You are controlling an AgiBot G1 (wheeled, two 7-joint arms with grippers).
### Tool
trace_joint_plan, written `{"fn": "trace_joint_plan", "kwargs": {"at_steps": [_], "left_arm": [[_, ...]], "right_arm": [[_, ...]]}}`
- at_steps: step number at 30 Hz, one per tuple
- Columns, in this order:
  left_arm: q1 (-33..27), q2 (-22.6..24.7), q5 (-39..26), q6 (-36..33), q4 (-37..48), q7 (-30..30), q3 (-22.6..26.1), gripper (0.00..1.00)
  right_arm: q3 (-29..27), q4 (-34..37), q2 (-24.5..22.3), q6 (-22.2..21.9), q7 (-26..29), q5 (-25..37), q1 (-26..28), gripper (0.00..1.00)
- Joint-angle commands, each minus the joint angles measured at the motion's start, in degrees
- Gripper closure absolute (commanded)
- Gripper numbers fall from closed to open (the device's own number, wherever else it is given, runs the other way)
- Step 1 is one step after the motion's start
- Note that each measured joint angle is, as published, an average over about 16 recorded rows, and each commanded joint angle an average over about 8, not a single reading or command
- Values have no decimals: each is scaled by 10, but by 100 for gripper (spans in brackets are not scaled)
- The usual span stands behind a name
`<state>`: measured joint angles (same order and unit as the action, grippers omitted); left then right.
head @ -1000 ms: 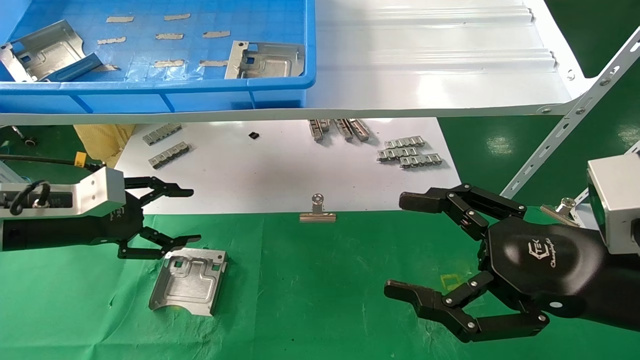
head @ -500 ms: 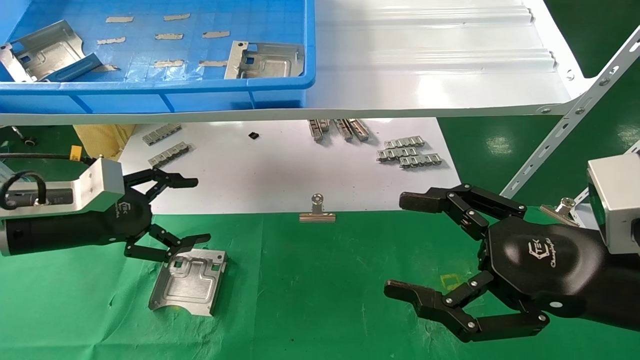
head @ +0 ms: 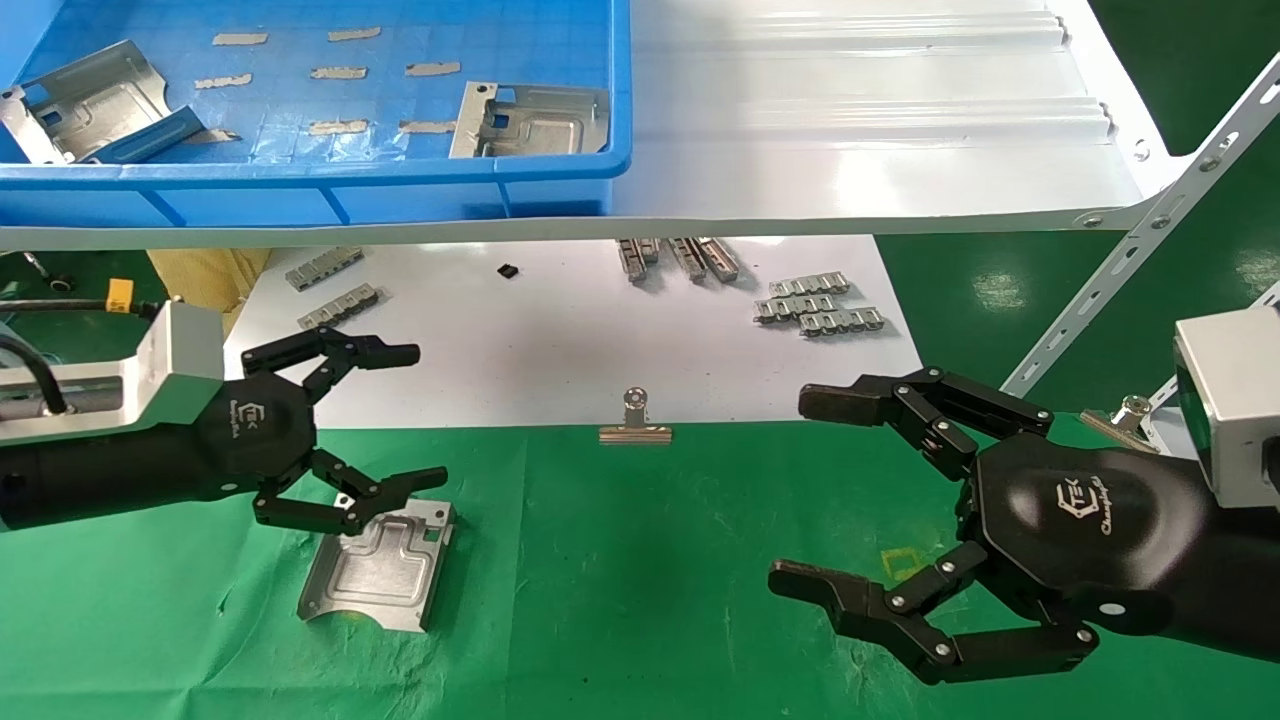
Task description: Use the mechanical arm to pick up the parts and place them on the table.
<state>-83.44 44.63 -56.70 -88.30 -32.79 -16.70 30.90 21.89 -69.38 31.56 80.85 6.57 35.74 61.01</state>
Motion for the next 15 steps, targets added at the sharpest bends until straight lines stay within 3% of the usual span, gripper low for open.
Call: {"fn": "trace_joint_plan", "kwargs": {"at_steps": [1, 15], "left_arm": [[14, -6, 9, 2, -25, 17, -9, 0], [108, -48, 73, 13, -202, 136, -74, 0]], "right_arm": [[0, 0, 0, 0, 0, 0, 0, 0], [0, 0, 0, 0, 0, 0, 0, 0]]}}
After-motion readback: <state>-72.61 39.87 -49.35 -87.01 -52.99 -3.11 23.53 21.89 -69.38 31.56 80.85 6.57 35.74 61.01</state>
